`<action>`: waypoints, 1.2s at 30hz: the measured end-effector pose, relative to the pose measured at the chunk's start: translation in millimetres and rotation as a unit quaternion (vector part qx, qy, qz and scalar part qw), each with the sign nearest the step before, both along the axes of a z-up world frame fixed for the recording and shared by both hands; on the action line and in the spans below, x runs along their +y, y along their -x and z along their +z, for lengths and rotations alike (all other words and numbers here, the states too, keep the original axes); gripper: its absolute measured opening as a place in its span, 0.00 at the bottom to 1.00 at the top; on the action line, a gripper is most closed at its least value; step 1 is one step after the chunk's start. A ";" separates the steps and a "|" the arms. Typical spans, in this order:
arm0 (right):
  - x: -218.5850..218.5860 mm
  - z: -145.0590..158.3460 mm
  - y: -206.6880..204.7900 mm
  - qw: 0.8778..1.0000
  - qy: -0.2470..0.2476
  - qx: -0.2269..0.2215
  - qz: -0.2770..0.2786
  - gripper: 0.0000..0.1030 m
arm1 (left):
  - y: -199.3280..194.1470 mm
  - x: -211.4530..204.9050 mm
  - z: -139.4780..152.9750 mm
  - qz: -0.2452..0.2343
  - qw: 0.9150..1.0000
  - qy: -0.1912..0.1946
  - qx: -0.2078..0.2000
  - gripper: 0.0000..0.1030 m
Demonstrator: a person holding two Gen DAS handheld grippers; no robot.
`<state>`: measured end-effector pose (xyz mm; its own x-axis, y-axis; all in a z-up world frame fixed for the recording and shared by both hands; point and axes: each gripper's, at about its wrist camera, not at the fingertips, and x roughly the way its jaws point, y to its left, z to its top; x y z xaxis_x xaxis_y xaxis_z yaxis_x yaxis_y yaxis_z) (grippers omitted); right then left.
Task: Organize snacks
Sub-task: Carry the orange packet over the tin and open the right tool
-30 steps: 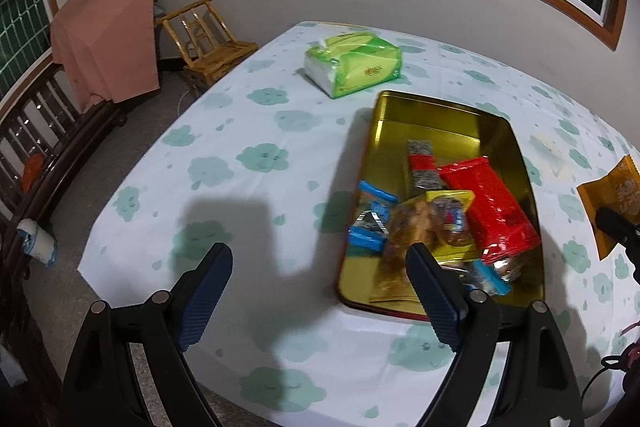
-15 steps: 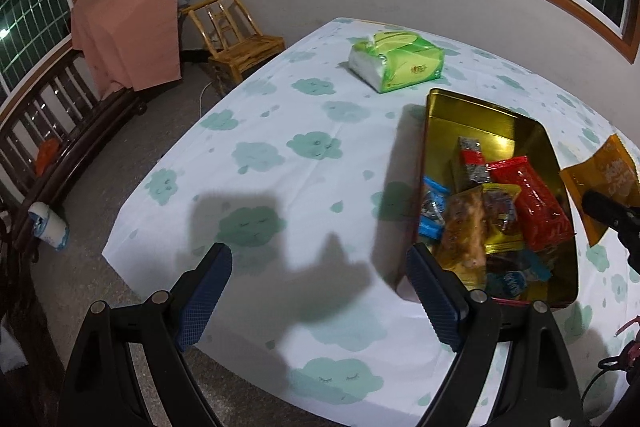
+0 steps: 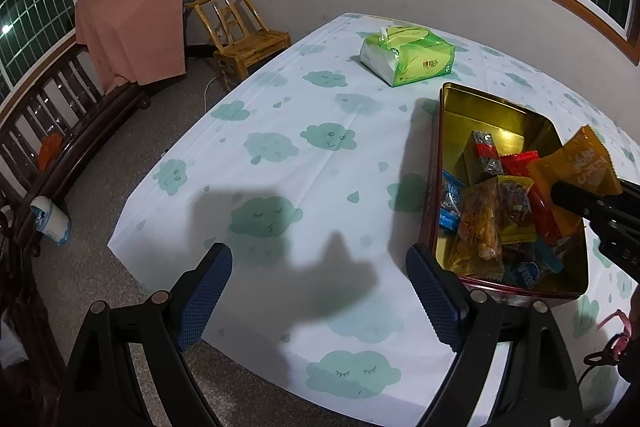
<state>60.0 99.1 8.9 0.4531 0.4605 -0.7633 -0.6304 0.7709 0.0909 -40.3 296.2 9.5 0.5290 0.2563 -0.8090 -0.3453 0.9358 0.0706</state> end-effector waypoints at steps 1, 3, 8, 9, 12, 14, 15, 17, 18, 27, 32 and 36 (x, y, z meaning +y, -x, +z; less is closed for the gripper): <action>2.0 -0.8 -0.8 1.000 0.001 0.000 0.000 0.22 | 0.0 0.2 0.0 0.001 1.000 0.000 0.000 0.84; 4.9 -2.7 -2.8 1.000 0.003 0.002 -0.002 0.22 | 1.5 0.2 0.6 0.001 1.000 0.002 -0.002 0.84; 9.8 -10.9 -10.0 1.000 0.006 0.011 -0.015 0.22 | 2.7 -3.3 2.0 -0.004 1.000 0.006 -0.003 0.84; 9.9 -13.3 -11.8 1.000 0.007 0.013 -0.020 0.22 | 2.9 -5.1 2.8 -0.006 1.000 0.006 -0.004 0.84; 8.6 -19.1 -16.4 0.999 0.007 0.018 -0.031 0.23 | 1.7 -10.4 4.6 -0.013 1.000 0.009 -0.007 0.84; 6.8 -19.2 -17.4 0.999 0.008 0.014 -0.038 0.23 | -0.3 -13.7 4.8 -0.017 1.000 0.009 -0.007 0.84; 6.1 -19.3 -17.8 0.999 0.009 0.012 -0.042 0.23 | -1.4 -15.5 4.9 -0.019 1.000 0.009 -0.007 0.84; 5.6 -19.6 -18.1 0.999 0.008 0.011 -0.044 0.23 | -3.8 -19.2 5.3 -0.023 1.000 0.010 -0.007 0.84; 6.1 -19.6 -17.6 0.999 0.010 0.009 -0.045 0.25 | -4.6 -20.9 5.5 -0.024 1.000 0.011 -0.007 0.84; 10.2 -13.7 -5.8 0.998 0.027 -0.022 -0.046 0.64 | -9.7 -36.8 5.3 -0.042 0.999 0.011 -0.004 0.84; 5.3 -4.2 5.2 0.998 0.025 -0.039 -0.052 0.71 | -10.2 -44.1 6.3 -0.048 0.999 0.012 -0.005 0.84; -3.6 7.6 16.8 0.995 0.029 -0.064 -0.071 0.76 | -9.8 -50.3 7.1 -0.054 0.998 0.012 -0.007 0.84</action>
